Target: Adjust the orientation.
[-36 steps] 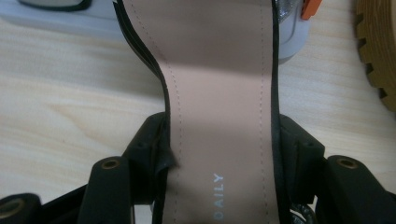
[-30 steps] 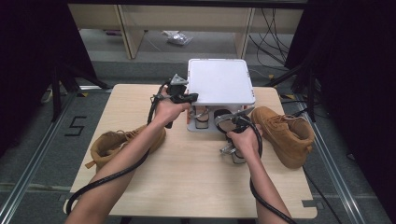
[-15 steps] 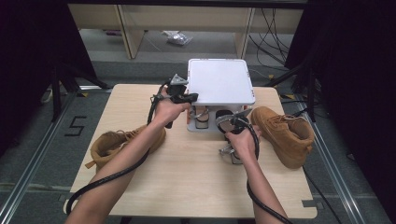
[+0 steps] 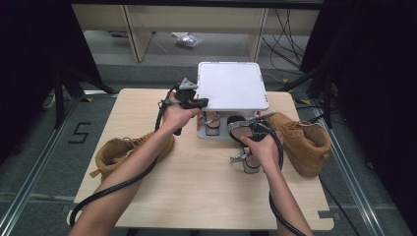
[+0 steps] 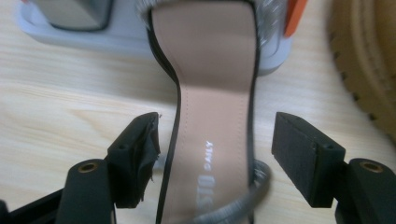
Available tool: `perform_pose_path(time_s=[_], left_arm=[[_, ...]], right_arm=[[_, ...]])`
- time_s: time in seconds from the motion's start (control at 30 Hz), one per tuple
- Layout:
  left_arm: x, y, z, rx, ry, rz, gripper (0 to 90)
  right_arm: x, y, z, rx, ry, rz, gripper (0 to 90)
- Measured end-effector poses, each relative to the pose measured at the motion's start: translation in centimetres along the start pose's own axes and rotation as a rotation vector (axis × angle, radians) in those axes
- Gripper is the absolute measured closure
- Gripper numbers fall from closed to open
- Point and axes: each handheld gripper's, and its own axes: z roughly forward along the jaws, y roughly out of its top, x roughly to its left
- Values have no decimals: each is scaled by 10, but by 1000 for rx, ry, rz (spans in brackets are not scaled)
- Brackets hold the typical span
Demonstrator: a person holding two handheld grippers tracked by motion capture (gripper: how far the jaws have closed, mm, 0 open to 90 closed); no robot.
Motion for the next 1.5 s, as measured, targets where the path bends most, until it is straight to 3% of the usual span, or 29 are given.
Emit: perform_pose_path(time_s=[0.07,0.1,0.23,0.3,0.33,0.37,0.47,0.57,0.67,0.73,0.97,1.5], left_arm=[[0,0,1,-9,-1,-1,900],[-1,0,1,-6,1,1,900],[0,0,0,-5,-2,1,900],[-1,0,0,-7,-1,1,900],[-1,0,0,-7,-1,1,900],[0,0,0,-7,-1,-2,900],[-1,0,1,-6,2,1,900],[-1,0,1,-4,4,2,900],[-1,0,0,-5,3,2,900],[-1,0,0,-4,3,3,900],[-1,0,0,-4,5,2,900],[-1,0,0,-4,3,3,900]], right_arm=[[-3,-2,-7,-32,9,7,386],[-12,-10,-20,-80,16,-43,496],[-24,-23,-34,-73,55,-51,665],[-30,-31,-39,-75,47,-58,753],[-30,-31,-39,-75,47,-58,753],[-34,-40,-41,-64,47,-77,829],[-37,-51,-41,-63,43,-95,880],[-38,-61,-41,-55,60,-87,900],[-41,-72,-38,-25,54,-109,900],[-40,-79,-33,3,75,-116,900],[-25,-99,-16,80,118,-115,900],[-14,-93,-2,54,127,-120,900]])
